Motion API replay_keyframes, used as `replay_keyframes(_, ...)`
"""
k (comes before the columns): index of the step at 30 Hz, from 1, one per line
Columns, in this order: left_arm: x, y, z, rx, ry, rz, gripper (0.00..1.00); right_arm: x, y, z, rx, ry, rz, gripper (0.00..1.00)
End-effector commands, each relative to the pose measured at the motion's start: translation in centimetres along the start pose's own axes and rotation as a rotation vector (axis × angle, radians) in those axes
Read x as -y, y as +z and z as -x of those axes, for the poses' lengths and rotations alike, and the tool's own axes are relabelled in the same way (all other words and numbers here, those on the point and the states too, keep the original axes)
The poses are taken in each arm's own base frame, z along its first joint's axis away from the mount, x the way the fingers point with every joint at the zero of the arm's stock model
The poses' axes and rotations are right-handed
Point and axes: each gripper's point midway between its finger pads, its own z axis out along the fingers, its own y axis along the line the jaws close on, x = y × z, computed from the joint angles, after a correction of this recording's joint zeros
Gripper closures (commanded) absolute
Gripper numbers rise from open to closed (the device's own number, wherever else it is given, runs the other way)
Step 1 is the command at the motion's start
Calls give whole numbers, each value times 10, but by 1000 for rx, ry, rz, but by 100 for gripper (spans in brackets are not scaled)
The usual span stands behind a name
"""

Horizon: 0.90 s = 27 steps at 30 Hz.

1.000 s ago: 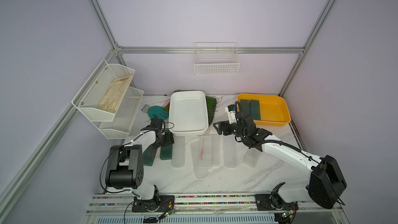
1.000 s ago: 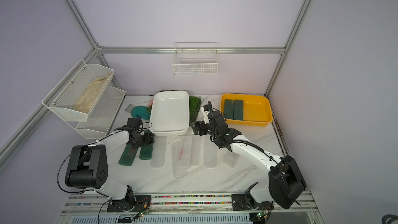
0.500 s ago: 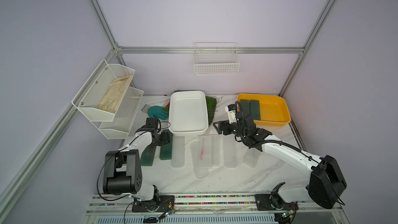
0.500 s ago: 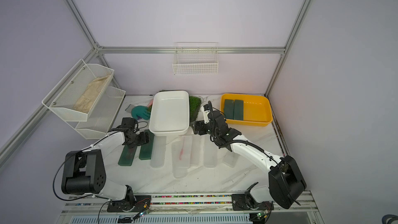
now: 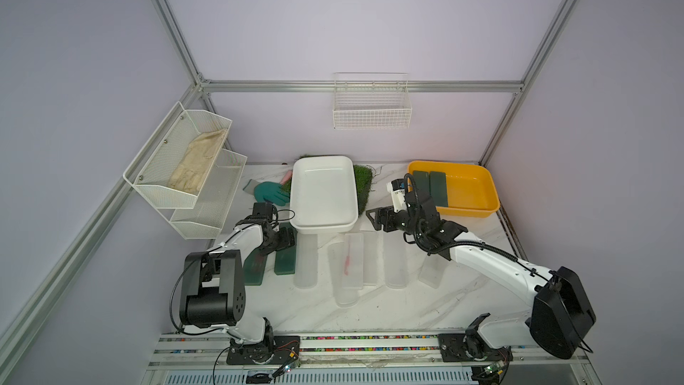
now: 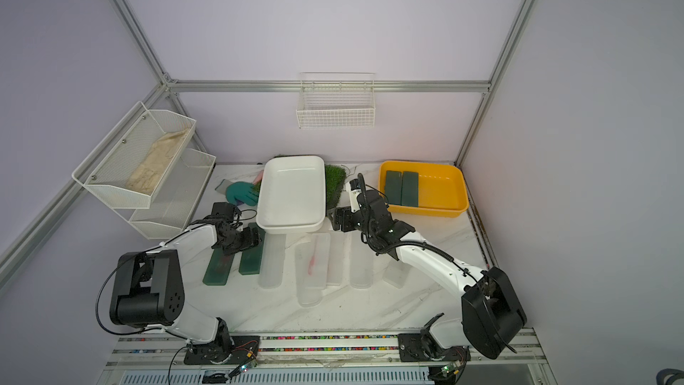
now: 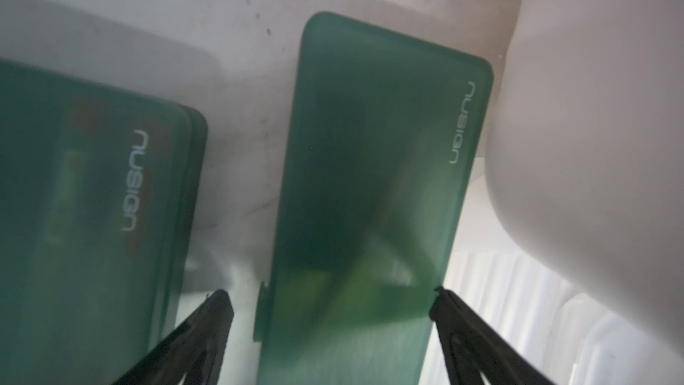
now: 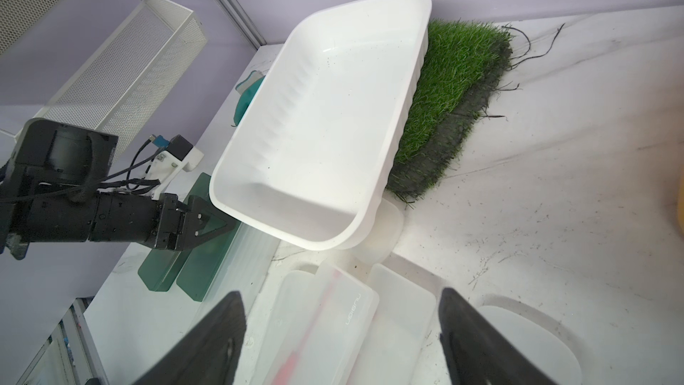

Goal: Place the pencil cases by color into the storage box
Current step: Pick up the pencil case from the center of the board.

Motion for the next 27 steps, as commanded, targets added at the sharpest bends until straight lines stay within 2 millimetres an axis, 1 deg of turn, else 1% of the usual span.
replay_keyframes(1,0,6,9,-1,10,22,15,-1,-2,0,15,-2,0,17)
replay_keyframes(7,-6,10,15,0,24,62,18,0,-2,1,14,-4,-9,17)
replay_keyframes(11,-3,9,22,14,30,55,26,0,-2,2,16,-6,-9,17)
replay_keyframes(13,-3,9,25,18,33,55,34,0,-1,1,11,-5,-12,17)
replay_keyframes(14,-3,8,26,20,32,54,35,-1,-1,2,13,-5,-10,17)
replay_keyframes(18,-7,4,28,35,20,49,34,1,-1,2,13,-7,-15,17)
replay_keyframes(27,-12,-8,26,60,-2,21,33,0,2,0,7,1,-9,17)
